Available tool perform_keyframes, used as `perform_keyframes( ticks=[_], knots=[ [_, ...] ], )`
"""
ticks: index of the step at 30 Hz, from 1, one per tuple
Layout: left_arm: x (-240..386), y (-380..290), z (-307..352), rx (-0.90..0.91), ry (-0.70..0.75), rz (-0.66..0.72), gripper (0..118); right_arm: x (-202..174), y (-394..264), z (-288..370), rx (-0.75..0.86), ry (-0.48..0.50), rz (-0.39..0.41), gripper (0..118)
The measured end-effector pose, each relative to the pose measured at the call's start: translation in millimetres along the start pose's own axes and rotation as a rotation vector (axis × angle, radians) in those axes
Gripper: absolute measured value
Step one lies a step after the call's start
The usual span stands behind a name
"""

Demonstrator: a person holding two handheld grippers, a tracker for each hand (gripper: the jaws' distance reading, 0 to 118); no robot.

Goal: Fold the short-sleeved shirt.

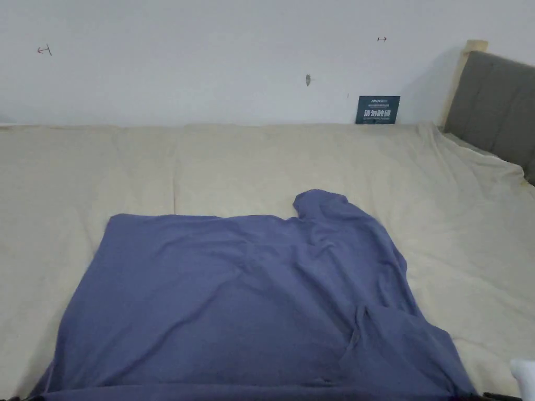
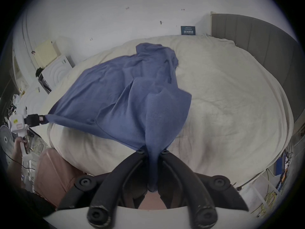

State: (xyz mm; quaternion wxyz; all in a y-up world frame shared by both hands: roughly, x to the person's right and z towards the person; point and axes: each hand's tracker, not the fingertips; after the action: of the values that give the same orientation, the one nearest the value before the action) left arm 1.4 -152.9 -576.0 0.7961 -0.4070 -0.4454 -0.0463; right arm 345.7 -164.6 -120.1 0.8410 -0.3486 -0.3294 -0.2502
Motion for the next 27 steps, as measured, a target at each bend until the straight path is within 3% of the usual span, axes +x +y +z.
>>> perform_keyframes(
  ticks=[7,11,15,22,24,26,27],
  knots=[
    [-1.9,28.5,21.2,0.047,-0.092,0.132,5,-11.0,30.6,31.8,0.029,0.02,-0.049,8],
    [-2.1,60.2,5.5,0.018,-0.086,0.149,5,-19.2,69.1,25.1,-0.013,-0.019,-0.003,8],
    [-1.2,93.5,-34.7,-0.025,-0.062,0.124,5,-16.7,123.2,-11.8,-0.087,-0.039,0.002,8],
    [-10.5,142.7,-117.2,-0.138,-0.026,0.155,5,2.3,209.8,-114.1,-0.314,-0.065,-0.141,8],
    [-11.2,149.8,-134.2,-0.152,-0.017,0.155,5,1.8,219.5,-136.5,-0.341,-0.102,-0.124,9],
    [-11.8,151.9,-145.4,-0.184,-0.013,0.181,9,1.8,223.7,-150.4,-0.332,-0.106,-0.13,21],
    [-12.8,152.6,-150.4,-0.188,-0.007,0.183,19,3.3,224.1,-154.0,-0.315,-0.111,-0.157,36]
  ],
)
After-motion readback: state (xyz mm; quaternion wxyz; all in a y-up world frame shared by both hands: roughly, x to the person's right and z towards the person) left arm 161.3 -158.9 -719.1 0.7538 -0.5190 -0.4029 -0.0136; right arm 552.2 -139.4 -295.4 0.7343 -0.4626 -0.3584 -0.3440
